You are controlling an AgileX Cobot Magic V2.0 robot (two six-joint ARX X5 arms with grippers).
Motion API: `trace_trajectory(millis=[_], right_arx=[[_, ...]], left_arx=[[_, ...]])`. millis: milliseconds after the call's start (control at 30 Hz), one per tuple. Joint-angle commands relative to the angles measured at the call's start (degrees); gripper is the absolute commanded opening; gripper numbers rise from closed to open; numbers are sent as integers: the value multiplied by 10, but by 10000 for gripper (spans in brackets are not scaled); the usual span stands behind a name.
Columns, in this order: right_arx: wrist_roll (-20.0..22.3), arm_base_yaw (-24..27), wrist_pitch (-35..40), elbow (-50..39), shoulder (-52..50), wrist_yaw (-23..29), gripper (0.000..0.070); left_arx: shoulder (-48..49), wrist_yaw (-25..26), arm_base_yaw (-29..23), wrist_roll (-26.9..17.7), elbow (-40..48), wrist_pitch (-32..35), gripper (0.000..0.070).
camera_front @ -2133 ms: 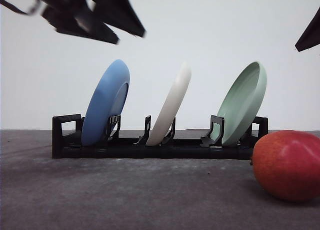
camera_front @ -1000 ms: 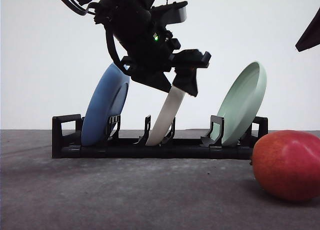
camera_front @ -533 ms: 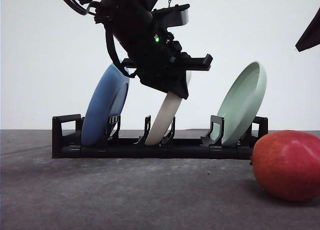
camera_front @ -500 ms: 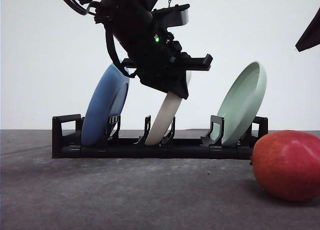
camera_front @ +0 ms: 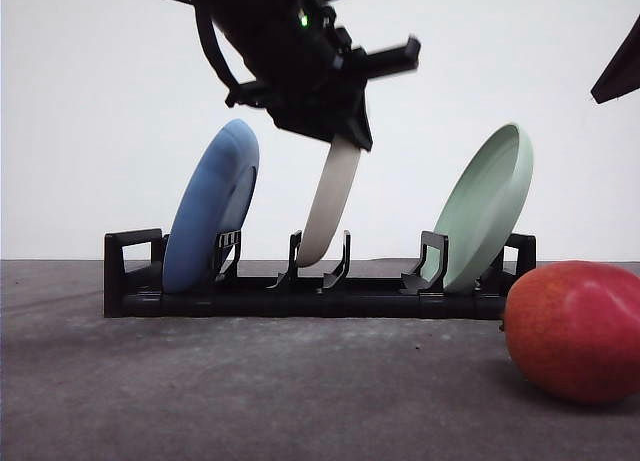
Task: Place pomegranate in white plate
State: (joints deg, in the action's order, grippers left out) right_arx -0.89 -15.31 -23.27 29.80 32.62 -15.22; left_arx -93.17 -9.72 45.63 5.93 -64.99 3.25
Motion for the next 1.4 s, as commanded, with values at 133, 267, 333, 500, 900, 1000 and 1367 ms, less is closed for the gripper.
trace_trajectory(millis=[133, 267, 333, 500, 900, 1000, 1367], right_arx=[[0, -2, 7, 10, 2, 0, 393], [0, -2, 6, 10, 2, 0, 393], [0, -2, 5, 10, 2, 0, 393], [0, -2, 5, 10, 2, 0, 393], [1, -2, 4, 10, 2, 2, 393], [1, -2, 4, 10, 2, 2, 393], [0, -2, -6, 10, 2, 3, 393]], left_arx=[[45, 36, 5, 62, -15, -19, 13], [80, 73, 6, 94, -15, -44, 13], [99, 90, 7, 107, -15, -57, 12], [151, 102, 19, 130, -15, -100, 12], [321, 46, 114, 129, 124, -63, 12], [367, -13, 154, 110, 169, -64, 12], [408, -147, 288, -37, 226, -208, 12]])
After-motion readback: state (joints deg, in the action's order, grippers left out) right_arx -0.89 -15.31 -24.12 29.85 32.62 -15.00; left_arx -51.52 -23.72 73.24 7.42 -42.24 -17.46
